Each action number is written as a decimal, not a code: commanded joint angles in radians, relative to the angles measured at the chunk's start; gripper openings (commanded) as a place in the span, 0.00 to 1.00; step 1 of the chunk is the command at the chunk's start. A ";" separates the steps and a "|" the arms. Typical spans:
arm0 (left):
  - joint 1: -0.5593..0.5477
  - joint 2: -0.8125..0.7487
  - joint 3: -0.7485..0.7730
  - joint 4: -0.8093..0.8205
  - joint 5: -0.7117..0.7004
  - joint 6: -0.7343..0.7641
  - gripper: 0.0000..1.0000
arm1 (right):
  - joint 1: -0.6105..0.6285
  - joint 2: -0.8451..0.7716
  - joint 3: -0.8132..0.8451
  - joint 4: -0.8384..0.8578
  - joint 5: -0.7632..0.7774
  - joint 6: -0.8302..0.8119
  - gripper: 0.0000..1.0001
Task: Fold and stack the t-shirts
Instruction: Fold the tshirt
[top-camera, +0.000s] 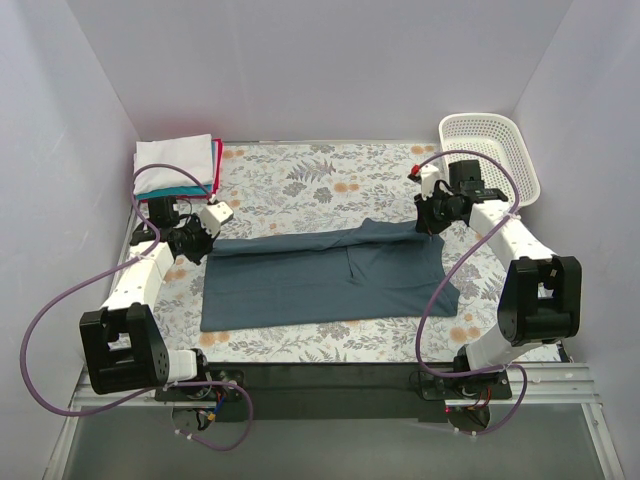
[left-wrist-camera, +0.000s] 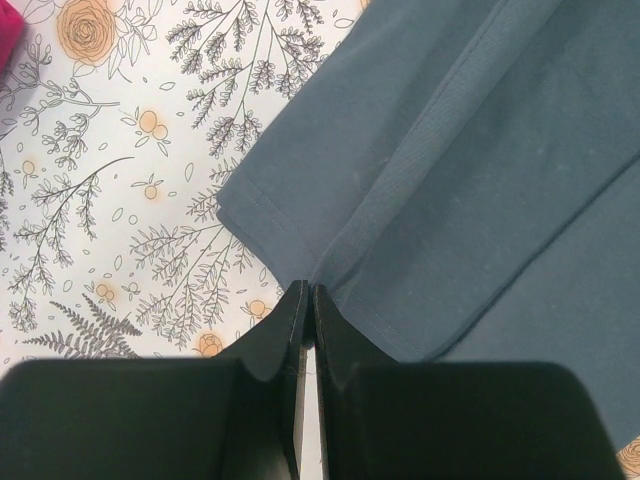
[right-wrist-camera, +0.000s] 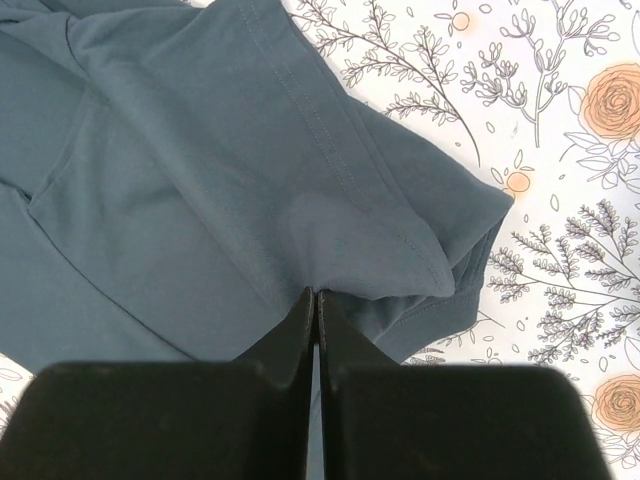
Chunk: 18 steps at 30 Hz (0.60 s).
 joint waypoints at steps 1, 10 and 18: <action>0.007 -0.034 0.002 -0.003 -0.009 0.018 0.00 | -0.005 -0.009 -0.013 0.013 0.002 -0.011 0.01; 0.009 -0.016 0.062 0.008 -0.021 -0.014 0.00 | -0.005 0.003 0.065 -0.013 0.012 -0.005 0.01; 0.009 -0.022 0.153 -0.049 -0.012 -0.025 0.00 | -0.005 -0.030 0.111 -0.048 0.015 -0.010 0.01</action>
